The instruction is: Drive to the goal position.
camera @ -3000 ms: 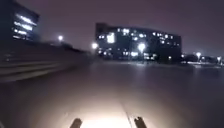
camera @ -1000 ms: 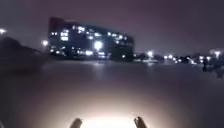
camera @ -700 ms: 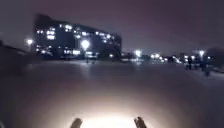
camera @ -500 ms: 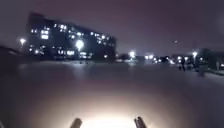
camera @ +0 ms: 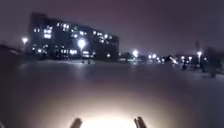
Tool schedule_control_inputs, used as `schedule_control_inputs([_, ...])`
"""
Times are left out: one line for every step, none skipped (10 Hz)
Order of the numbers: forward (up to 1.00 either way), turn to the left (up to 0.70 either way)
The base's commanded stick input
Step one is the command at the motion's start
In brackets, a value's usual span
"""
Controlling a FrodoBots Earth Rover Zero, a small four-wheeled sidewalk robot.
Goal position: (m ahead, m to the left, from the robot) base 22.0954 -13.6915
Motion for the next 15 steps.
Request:
schedule_control_inputs([1.0,0.0])
schedule_control_inputs([1.0,0.0])
schedule_control_inputs([1.0,0.0])
schedule_control_inputs([1.0,0.0])
schedule_control_inputs([1.0,0.0])
schedule_control_inputs([1.0,0.0])
schedule_control_inputs([1.0,0.0])
schedule_control_inputs([1.0,-0.07])
schedule_control_inputs([1.0,-0.34])
schedule_control_inputs([1.0,-0.4])
schedule_control_inputs([1.0,-0.4])
schedule_control_inputs([1.0,-0.4])
schedule_control_inputs([1.0,-0.4])
schedule_control_inputs([1.0,-0.4])
schedule_control_inputs([1.0,-0.29])
